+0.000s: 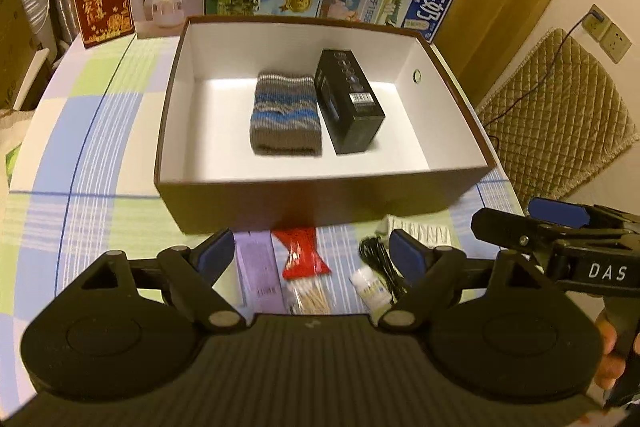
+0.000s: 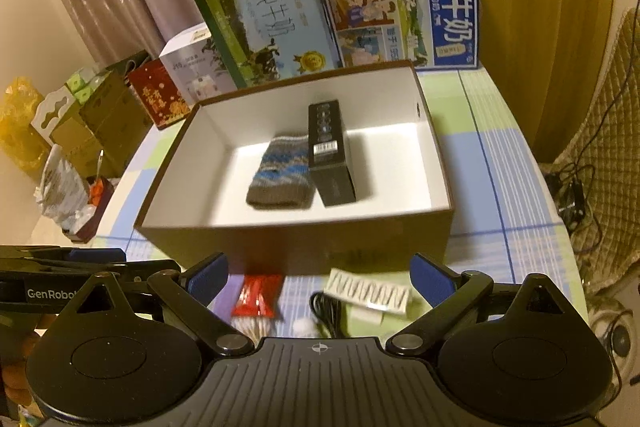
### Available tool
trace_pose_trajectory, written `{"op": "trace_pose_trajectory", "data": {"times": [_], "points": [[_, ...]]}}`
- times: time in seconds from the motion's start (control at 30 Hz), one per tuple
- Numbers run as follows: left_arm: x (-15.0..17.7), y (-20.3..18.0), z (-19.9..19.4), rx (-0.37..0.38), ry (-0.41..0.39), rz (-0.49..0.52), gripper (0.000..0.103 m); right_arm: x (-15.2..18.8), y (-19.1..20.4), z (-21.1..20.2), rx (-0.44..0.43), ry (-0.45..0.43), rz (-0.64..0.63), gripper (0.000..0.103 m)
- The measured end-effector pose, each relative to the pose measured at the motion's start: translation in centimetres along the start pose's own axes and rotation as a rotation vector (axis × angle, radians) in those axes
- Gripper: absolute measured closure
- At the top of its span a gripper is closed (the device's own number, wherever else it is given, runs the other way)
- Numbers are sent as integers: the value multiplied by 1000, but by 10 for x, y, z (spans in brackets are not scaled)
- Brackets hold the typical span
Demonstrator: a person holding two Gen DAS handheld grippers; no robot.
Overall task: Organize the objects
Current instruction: 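Withdraw both tools from the brown box back toward the remaining items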
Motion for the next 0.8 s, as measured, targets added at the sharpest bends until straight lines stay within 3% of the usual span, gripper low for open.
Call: {"op": "trace_pose_trajectory", "data": {"times": [0.37,0.8], "points": [[27,0,-9,4,16,21,21,26,2,-10,4,27,4,8],[68,13,-1,-15,79,20,21,71,-13,-8,29,119,62,8]]}}
Point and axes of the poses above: each gripper's, at about its wrist camera, not at the fingertips, and z roughly the way its jaws point, y to its left, x to its underside, the point moved 2 cm from there along z, roughly the way its jaws point, and after that the axes turned 15 degrees about -x, right-handed, at the moved point
